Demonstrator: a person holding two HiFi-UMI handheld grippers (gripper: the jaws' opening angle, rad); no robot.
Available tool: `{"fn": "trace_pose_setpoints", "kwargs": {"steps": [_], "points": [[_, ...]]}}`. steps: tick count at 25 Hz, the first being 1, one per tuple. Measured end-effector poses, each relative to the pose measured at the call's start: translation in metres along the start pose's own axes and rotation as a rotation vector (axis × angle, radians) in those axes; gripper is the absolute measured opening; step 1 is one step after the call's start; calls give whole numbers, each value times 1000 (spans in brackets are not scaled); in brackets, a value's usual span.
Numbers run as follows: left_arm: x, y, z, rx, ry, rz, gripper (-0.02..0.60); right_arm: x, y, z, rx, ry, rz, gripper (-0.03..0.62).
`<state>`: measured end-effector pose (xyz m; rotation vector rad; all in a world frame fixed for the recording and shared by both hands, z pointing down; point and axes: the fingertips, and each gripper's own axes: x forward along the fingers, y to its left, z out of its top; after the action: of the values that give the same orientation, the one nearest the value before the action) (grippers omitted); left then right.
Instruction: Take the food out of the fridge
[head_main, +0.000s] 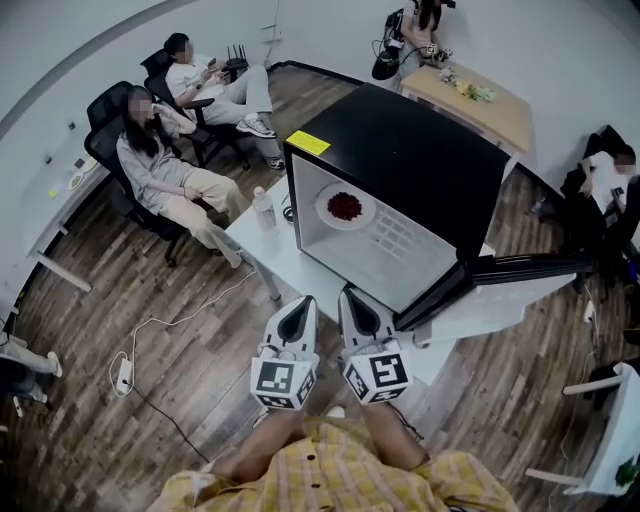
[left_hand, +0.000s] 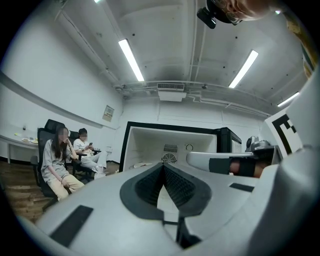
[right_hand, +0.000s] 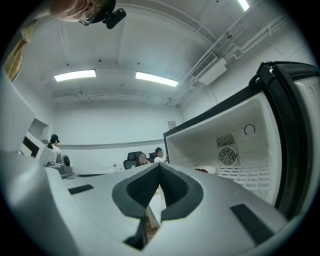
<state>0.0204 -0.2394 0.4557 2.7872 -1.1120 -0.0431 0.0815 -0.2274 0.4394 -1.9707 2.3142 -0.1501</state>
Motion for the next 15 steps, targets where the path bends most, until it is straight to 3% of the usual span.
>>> {"fn": "trace_pose_setpoints", "kwargs": {"steps": [15], "points": [[94, 61, 8, -10, 32, -148, 8, 92, -35, -10, -2, 24, -146, 8]]}}
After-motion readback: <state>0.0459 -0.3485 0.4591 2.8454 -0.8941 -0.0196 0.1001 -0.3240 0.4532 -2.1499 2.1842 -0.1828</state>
